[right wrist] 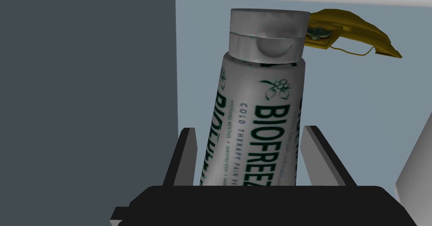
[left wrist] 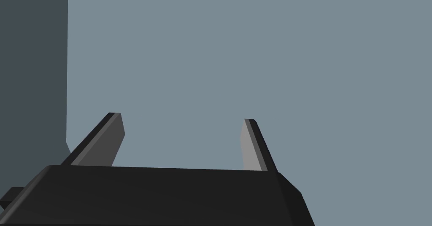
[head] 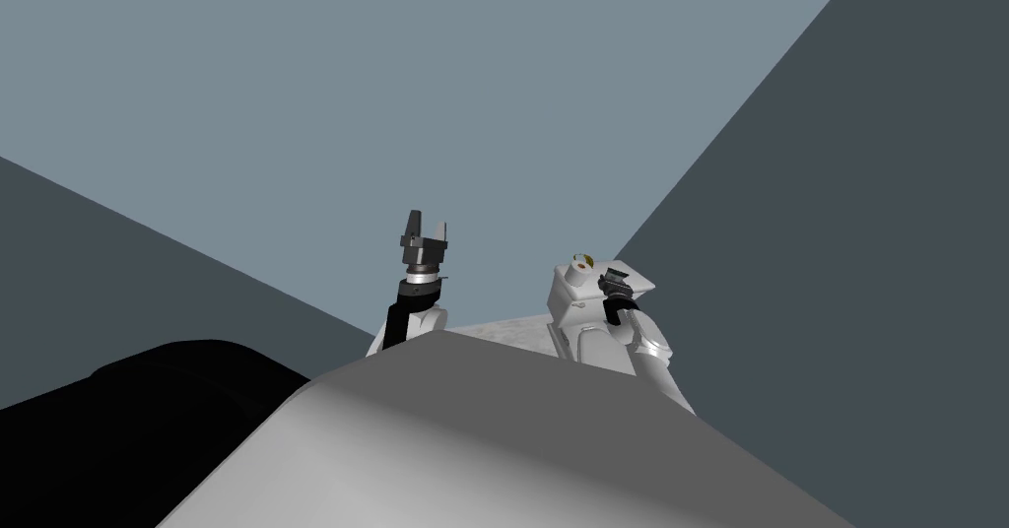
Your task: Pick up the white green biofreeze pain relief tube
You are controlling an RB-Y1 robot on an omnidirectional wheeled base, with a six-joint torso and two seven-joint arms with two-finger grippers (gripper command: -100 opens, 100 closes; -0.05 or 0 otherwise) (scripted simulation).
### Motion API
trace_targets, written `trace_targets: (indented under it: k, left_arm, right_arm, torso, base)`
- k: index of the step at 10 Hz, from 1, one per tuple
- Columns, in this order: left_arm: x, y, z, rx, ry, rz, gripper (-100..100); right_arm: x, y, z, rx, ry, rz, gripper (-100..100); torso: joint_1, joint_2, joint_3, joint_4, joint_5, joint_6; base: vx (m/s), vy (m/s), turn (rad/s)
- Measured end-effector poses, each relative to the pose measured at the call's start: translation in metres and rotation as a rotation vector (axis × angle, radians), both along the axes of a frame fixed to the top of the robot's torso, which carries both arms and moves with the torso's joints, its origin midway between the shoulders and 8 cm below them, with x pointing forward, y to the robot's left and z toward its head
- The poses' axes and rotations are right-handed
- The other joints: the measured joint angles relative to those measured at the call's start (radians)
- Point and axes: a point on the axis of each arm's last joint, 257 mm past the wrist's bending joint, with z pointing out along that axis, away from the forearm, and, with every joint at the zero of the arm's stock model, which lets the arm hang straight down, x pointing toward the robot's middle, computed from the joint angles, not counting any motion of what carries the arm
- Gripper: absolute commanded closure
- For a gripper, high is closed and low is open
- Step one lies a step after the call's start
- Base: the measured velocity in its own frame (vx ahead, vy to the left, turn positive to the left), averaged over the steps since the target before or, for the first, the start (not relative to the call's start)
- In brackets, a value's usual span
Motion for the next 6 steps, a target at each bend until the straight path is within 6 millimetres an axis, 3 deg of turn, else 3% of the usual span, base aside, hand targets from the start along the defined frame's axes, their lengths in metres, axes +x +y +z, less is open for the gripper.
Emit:
trace_targets:
  k: [3, 6]
  left_arm:
    - [0.0, 0.0, 0.0, 0.0, 0.0, 0.0, 0]
    - [0.0, 0.0, 0.0, 0.0, 0.0, 0.0, 0]
  right_arm:
    - [-0.001, -0.018, -0.008, -0.026, 0.042, 0.039, 100]
    - [-0.007, -0.031, -0.019, -0.014, 0.064, 0.061, 100]
  torso:
    - [0.006, -0.005, -0.005, -0.005, -0.002, -0.002]
    - [0.004, -0.007, -0.009, -0.012, -0.009, -0.005]
  base:
    - [0.035, 0.104, -0.028]
    - [0.021, 0.062, -0.006]
